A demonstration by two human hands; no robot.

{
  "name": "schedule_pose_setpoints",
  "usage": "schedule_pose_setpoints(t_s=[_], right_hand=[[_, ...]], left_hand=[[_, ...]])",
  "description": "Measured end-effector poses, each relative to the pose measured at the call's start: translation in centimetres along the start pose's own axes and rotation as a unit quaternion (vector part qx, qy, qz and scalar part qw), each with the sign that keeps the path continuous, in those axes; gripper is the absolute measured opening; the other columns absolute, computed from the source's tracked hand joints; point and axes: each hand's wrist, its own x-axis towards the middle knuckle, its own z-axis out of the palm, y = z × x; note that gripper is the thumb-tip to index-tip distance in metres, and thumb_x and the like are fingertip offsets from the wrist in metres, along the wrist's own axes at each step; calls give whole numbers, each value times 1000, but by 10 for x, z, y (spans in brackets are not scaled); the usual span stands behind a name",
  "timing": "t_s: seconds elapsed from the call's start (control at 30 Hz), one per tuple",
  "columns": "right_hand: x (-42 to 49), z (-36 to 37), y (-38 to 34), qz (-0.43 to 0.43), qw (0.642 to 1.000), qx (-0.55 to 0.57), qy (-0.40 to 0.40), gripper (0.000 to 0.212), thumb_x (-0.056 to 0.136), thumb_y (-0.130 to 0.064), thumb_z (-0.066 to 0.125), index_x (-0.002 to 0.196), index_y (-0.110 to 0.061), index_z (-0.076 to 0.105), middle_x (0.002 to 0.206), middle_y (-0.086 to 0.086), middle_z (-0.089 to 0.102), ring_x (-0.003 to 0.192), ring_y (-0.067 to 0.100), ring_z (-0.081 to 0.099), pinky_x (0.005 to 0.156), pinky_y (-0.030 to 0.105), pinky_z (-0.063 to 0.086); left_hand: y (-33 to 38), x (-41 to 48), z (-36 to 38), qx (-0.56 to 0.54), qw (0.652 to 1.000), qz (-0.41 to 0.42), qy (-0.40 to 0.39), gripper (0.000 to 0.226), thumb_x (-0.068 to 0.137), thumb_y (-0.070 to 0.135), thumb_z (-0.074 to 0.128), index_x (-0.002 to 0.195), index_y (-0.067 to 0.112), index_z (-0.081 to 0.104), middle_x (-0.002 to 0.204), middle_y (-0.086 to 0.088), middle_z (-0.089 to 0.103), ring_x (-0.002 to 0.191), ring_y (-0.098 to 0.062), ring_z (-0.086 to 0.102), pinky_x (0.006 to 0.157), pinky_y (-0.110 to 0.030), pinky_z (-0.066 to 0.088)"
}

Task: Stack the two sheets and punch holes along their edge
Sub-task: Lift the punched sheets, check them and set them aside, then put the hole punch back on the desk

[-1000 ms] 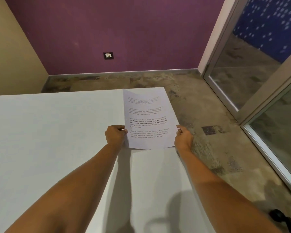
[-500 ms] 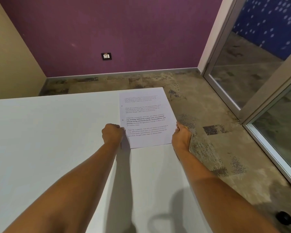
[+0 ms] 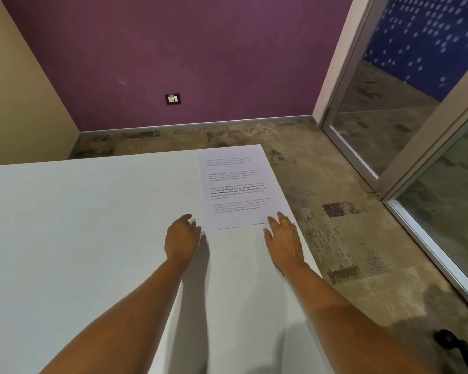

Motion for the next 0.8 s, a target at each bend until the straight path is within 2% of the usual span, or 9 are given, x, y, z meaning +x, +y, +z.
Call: schedule_pose_setpoints(t_s=[0.07, 0.17, 0.23, 0.3, 0.33, 0.47, 0.57, 0.7, 0.8], right_hand=[[-23, 1, -7, -13, 999, -33, -32, 48, 99, -28, 32, 145, -13, 25, 156, 10, 15, 145, 23, 13, 118, 32, 6], [-57, 3, -23, -31, 996, -51, -70, 51, 99, -33, 32, 145, -12, 22, 157, 11, 12, 145, 24, 9, 118, 36, 5], [-80, 6, -37, -39, 992, -65, -100, 54, 98, -36, 32, 146, -13, 21, 158, 10, 8, 146, 24, 6, 118, 40, 6], [-103, 12, -52, -38, 987, -74, -137, 56, 98, -40, 31, 146, -15, 19, 158, 8, 4, 146, 23, 2, 118, 44, 5], [-113, 16, -59, -37, 985, -76, -152, 57, 97, -42, 31, 146, -16, 18, 158, 7, 3, 146, 23, 1, 118, 46, 5], [-154, 35, -92, -31, 977, -78, -198, 59, 96, -46, 30, 147, -18, 16, 158, 7, 1, 146, 23, 1, 116, 50, 7], [-178, 50, -118, -29, 975, -76, -208, 61, 96, -47, 31, 147, -18, 15, 158, 7, 2, 146, 23, 1, 115, 51, 10], [-208, 75, -166, -55, 972, -88, -211, 62, 95, -47, 32, 147, -18, 14, 158, 8, 2, 146, 24, 1, 115, 51, 10], [-228, 95, -208, -80, 969, -89, -214, 61, 96, -45, 33, 147, -17, 13, 158, 8, 2, 146, 24, 1, 115, 51, 9]], left_hand=[[-17, -23, -9, 32, 999, 19, -5, 42, 91, 19, 50, 132, 10, 48, 125, -15, 60, 118, -32, 53, 93, -38, 43], [-41, -54, -26, 112, 992, 52, -16, 38, 89, 21, 52, 125, 9, 54, 126, -11, 58, 120, -30, 50, 92, -39, 42], [-56, -74, -40, 155, 985, 71, -23, 26, 87, 20, 54, 107, 6, 62, 108, -10, 60, 108, -29, 54, 82, -37, 45], [-73, -93, -55, 184, 979, 86, -32, 19, 86, 21, 54, 90, 5, 62, 89, -7, 51, 96, -25, 53, 71, -33, 44], [-82, -100, -61, 189, 977, 91, -34, 18, 86, 22, 53, 86, 5, 61, 86, -5, 47, 93, -22, 51, 68, -31, 42], [-124, -125, -98, 188, 978, 89, -31, 16, 85, 21, 54, 85, 6, 59, 87, -5, 46, 90, -21, 50, 67, -29, 39], [-156, -138, -128, 182, 980, 75, -21, 16, 85, 22, 54, 88, 7, 60, 93, -7, 51, 92, -20, 50, 68, -29, 40], [-202, -150, -173, 172, 984, 49, -9, 15, 83, 21, 54, 80, 6, 57, 90, -8, 51, 89, -22, 51, 67, -32, 42], [-237, -154, -208, 118, 993, 23, -11, 16, 84, 20, 56, 88, 5, 62, 105, -4, 56, 105, -26, 53, 75, -33, 42]])
